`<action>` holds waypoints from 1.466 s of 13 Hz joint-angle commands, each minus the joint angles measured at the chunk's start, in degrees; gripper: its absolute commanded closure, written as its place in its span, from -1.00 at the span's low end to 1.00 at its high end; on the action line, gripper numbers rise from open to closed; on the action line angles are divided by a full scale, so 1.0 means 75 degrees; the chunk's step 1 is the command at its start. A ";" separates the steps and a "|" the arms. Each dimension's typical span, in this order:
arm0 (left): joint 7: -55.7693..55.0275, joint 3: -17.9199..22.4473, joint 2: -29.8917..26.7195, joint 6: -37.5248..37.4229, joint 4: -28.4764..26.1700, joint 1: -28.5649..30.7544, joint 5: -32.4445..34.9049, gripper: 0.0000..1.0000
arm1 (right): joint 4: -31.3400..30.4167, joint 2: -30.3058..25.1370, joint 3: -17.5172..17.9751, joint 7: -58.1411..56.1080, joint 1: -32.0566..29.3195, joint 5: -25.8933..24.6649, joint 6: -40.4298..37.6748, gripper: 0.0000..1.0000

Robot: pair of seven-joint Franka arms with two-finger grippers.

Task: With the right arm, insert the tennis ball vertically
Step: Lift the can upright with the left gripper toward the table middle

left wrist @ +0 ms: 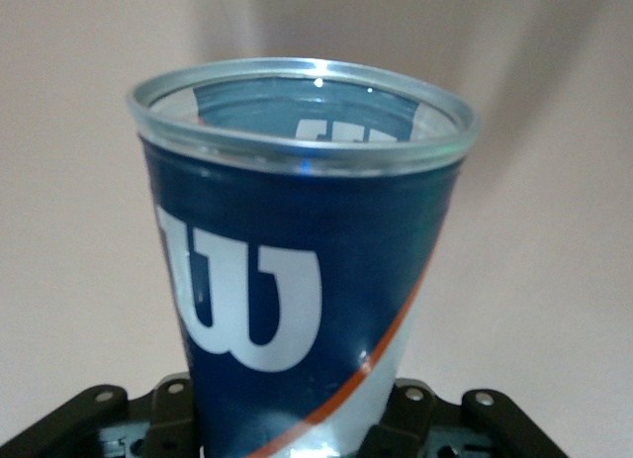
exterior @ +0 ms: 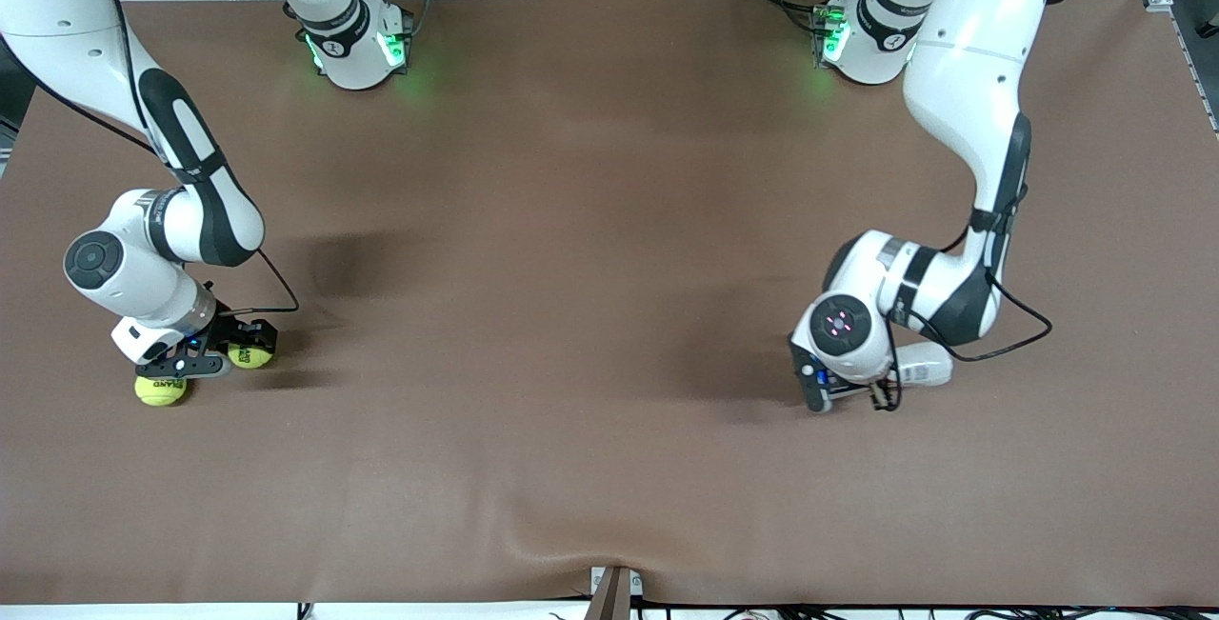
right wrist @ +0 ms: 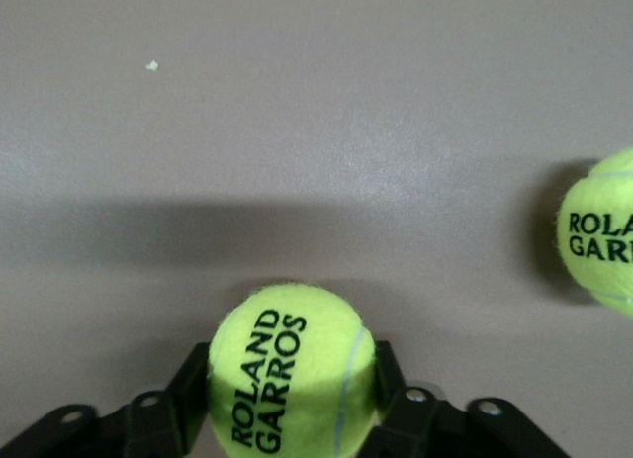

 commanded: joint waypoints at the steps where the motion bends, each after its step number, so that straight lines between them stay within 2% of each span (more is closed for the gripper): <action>1: 0.0168 -0.0316 -0.0441 -0.0050 0.0202 0.0072 -0.0746 0.00 | -0.0290 -0.0305 0.0218 -0.0070 -0.0143 0.0134 0.0076 1.00; 3: 0.0226 -0.0596 -0.0593 0.0008 0.0413 0.0084 -0.1764 -0.02 | -0.0478 -0.0866 0.0242 -0.0058 -0.0074 0.0274 -0.0226 1.00; 5: 0.0145 -0.0680 -0.0793 0.0393 0.0449 0.0061 -0.3169 0.00 | -0.0385 -0.1452 0.0393 -0.0047 0.0020 0.0473 -0.1186 1.00; 7: 0.0133 -0.0750 -0.0805 0.1013 0.0507 -0.0021 -0.4354 0.00 | -0.0361 -0.2097 0.0570 0.0023 0.0020 0.0660 -0.1855 1.00; 9: -0.0100 -0.1030 -0.0794 0.1762 0.0531 -0.0092 -0.5083 0.01 | 0.0058 -0.2520 0.0570 0.0268 0.0160 0.0743 -0.2848 1.00; 11: -0.0579 -0.1358 -0.0398 0.3351 0.0554 -0.0360 -0.5355 0.01 | 0.0865 -0.2790 0.0570 0.0293 0.0231 0.0743 -0.4277 1.00; 14: -0.1657 -0.1406 0.0329 0.5813 0.0601 -0.1389 -0.5741 0.01 | 0.2248 -0.2861 0.0593 0.0619 0.0243 0.0755 -0.6457 1.00; 19: -0.3110 -0.1418 0.1291 0.8663 0.0836 -0.2540 -0.6187 0.01 | 0.3890 -0.3260 0.0605 0.0692 0.0360 0.0744 -0.8792 1.00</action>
